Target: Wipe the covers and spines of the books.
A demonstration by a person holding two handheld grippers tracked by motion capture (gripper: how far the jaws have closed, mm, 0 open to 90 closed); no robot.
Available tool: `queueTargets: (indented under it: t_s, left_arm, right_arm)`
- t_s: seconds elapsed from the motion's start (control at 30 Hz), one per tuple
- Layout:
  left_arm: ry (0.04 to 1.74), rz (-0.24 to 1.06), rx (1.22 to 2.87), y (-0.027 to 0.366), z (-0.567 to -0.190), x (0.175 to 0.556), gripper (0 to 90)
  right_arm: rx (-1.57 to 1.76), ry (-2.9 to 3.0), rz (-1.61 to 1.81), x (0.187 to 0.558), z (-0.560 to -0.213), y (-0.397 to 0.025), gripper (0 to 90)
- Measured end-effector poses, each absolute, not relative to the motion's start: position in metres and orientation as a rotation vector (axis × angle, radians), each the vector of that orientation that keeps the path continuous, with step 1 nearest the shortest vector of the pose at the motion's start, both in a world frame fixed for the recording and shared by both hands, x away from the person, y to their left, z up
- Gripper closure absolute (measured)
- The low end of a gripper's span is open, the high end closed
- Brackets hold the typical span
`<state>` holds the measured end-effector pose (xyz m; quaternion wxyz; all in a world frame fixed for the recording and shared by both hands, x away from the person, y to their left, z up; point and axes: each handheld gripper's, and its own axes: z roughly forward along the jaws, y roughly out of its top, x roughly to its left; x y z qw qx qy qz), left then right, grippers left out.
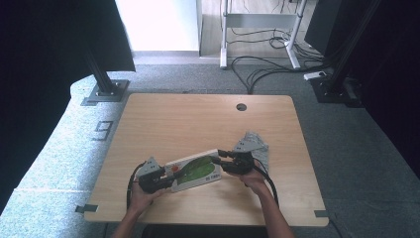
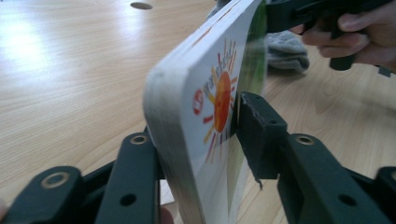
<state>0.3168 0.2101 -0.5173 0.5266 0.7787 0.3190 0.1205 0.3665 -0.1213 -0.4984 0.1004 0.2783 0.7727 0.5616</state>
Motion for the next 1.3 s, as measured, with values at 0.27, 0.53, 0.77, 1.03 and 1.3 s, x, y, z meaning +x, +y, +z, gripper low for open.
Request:
queueTargets:
  t_s: [0.27,0.53,0.77,1.03,1.3]
  left_arm:
    - [0.781,0.299,1.865,0.208,-0.518,0.318,53.5]
    - [0.82,0.293,1.86,0.212,-0.519,0.32,48.9]
    - [0.825,0.288,1.872,0.212,-0.522,0.321,48.3]
    - [0.833,0.274,1.867,0.213,-0.52,0.322,50.9]
    - [0.83,0.237,1.871,0.203,-0.518,0.333,50.0]
  right_arm:
    - [0.848,2.265,1.652,0.355,-0.499,-0.129,66.3]
    - [0.871,2.247,1.664,0.351,-0.501,-0.132,67.1]
    - [0.905,2.236,1.665,0.35,-0.502,-0.132,67.3]
    - [0.938,2.217,1.673,0.343,-0.502,-0.134,68.0]
    - [0.99,2.191,1.642,0.337,-0.5,-0.139,68.1]
